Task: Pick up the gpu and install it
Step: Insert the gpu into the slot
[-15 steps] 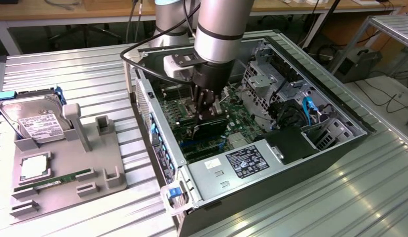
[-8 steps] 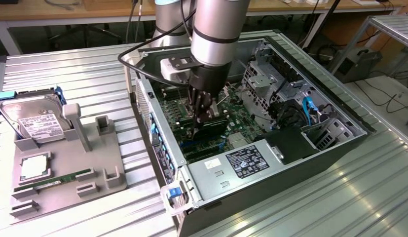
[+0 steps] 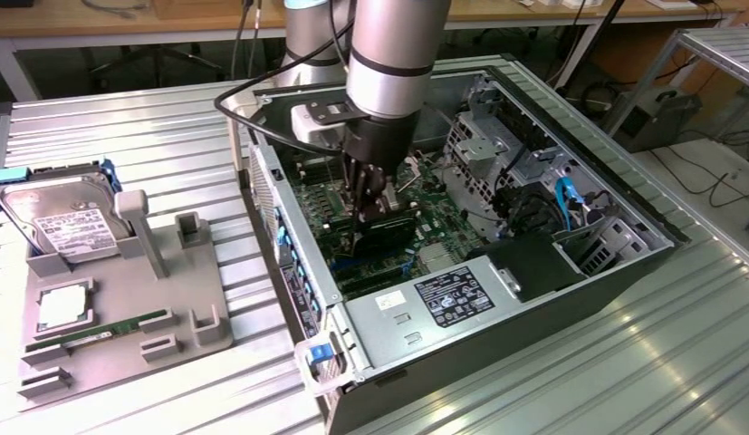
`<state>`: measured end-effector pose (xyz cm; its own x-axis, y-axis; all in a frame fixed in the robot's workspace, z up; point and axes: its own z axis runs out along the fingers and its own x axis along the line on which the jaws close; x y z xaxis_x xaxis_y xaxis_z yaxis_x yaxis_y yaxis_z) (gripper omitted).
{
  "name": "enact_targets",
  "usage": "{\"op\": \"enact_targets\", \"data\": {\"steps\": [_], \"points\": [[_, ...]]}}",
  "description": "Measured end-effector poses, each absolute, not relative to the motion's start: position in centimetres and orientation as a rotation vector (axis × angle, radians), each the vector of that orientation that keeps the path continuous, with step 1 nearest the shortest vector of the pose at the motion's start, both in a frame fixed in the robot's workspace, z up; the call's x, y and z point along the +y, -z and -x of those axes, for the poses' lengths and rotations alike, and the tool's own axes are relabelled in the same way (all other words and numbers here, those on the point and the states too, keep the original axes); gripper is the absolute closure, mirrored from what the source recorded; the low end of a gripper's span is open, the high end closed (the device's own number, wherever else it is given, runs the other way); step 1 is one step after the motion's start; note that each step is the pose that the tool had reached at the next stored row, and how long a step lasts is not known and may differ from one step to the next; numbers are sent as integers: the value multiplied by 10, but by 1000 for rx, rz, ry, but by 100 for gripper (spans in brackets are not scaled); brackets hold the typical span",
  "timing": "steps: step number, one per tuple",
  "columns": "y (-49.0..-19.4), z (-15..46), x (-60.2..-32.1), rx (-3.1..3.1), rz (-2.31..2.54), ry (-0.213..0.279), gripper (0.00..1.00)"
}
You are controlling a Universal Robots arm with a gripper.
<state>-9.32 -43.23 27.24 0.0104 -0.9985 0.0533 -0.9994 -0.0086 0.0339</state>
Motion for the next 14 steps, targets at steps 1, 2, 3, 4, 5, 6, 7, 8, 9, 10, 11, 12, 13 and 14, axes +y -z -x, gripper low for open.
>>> {"op": "enact_targets", "data": {"steps": [1, 2, 3, 4, 5, 6, 7, 8, 9, 10, 11, 12, 13, 14], "points": [[-272, 94, -432, -2167, -2188, -22, 89], [-272, 94, -432, -2167, -2188, -22, 89], [-272, 95, -433, -2168, -2188, -21, 89], [-272, 95, -433, -2167, -2188, -21, 89], [-272, 95, -434, -2168, -2189, -20, 89], [-273, 95, -435, -2168, -2189, -20, 89], [-273, 95, -435, -2169, -2189, -19, 89], [-273, 95, -435, -2169, -2189, -19, 89], [-273, 95, -435, -2169, -2190, -18, 89], [-273, 95, -435, -2169, -2190, -18, 89], [-273, 95, -435, -2169, -2190, -18, 89], [-273, 95, -435, -2169, -2190, -18, 89], [-273, 95, -436, -2169, -2190, -18, 89], [-273, 95, -436, -2169, -2190, -18, 89]]}}
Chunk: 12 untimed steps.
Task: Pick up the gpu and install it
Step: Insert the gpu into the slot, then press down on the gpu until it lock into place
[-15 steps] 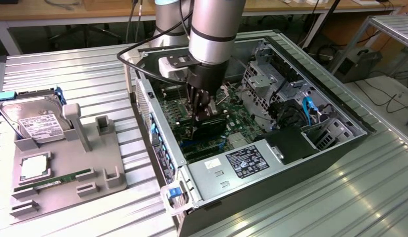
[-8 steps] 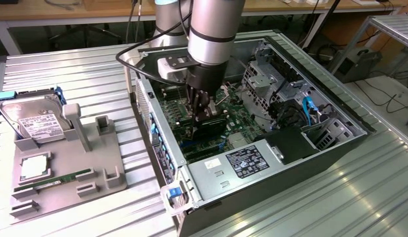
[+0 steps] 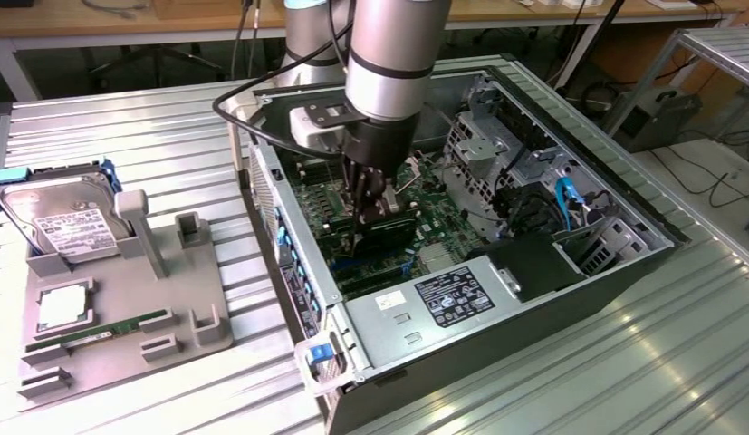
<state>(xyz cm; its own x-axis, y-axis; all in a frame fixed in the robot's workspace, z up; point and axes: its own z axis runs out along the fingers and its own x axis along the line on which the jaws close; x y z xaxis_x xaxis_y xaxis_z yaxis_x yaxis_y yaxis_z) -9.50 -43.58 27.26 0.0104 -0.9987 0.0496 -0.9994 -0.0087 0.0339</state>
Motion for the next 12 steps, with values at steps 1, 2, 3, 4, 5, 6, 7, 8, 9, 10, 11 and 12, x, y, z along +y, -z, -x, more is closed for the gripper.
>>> {"op": "enact_targets", "data": {"steps": [1, 2, 3, 4, 5, 6, 7, 8, 9, 10, 11, 12], "points": [[-273, 95, -436, -2169, -2190, -17, 89], [-273, 95, -436, -2169, -2190, -17, 89], [-273, 95, -436, -2169, -2190, -17, 89], [-273, 95, -436, -2169, -2190, -17, 89], [-273, 95, -436, -2169, -2190, -17, 89], [-273, 96, -436, -2169, -2190, -17, 89], [-273, 96, -436, -2169, -2190, -17, 89], [-273, 97, -436, -2169, -2190, -17, 89], [-273, 97, -437, -2169, -2190, -17, 89], [-273, 97, -437, -2169, -2190, -17, 89], [-273, 97, -438, -2170, -2190, -17, 89], [-273, 97, -438, -2170, -2190, -17, 89]]}}
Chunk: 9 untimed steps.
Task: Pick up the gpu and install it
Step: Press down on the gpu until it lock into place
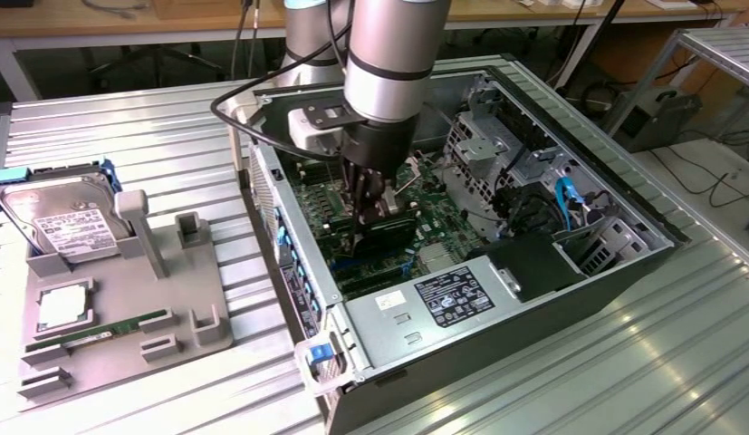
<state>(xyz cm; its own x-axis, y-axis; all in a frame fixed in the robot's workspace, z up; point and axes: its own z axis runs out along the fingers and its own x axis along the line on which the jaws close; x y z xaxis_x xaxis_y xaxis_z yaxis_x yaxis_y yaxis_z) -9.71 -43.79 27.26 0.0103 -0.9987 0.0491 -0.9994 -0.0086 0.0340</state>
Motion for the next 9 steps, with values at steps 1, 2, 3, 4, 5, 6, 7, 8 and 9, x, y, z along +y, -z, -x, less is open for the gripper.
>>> {"op": "enact_targets", "data": {"steps": [1, 2, 3, 4, 5, 6, 7, 8, 9], "points": [[-273, 97, -438, -2169, -2190, -17, 89], [-273, 97, -438, -2169, -2190, -17, 89], [-273, 97, -438, -2169, -2190, -16, 89], [-273, 97, -439, -2169, -2190, -16, 89], [-273, 97, -439, -2169, -2190, -16, 89], [-273, 97, -439, -2169, -2190, -16, 89], [-273, 97, -439, -2169, -2190, -16, 89], [-273, 97, -440, -2169, -2190, -16, 89], [-273, 97, -440, -2169, -2190, -16, 89]]}}
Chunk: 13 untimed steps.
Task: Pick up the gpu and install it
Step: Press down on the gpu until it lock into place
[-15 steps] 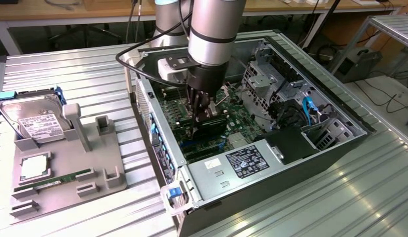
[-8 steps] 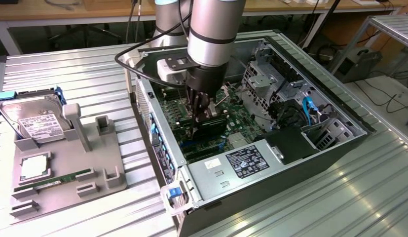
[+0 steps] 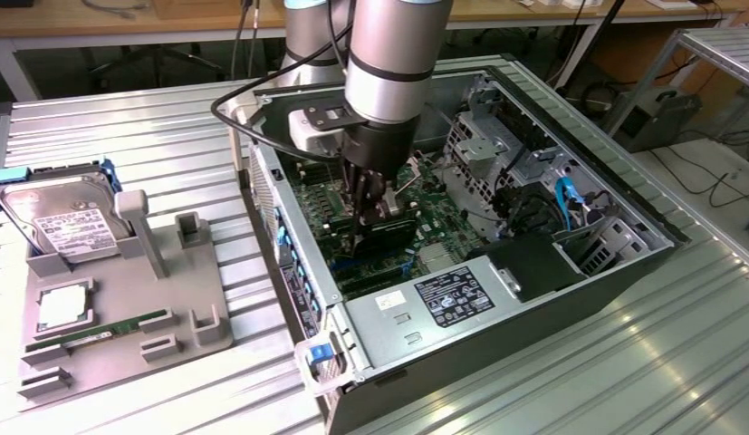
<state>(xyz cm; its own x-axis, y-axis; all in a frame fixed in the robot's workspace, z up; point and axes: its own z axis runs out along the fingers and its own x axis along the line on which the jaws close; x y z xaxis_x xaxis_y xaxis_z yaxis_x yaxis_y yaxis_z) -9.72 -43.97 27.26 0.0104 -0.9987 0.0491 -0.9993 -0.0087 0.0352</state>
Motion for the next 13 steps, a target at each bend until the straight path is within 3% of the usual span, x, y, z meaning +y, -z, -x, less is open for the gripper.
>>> {"op": "enact_targets", "data": {"steps": [13], "points": [[-272, 100, -440, -2169, -2189, -16, 89]]}}
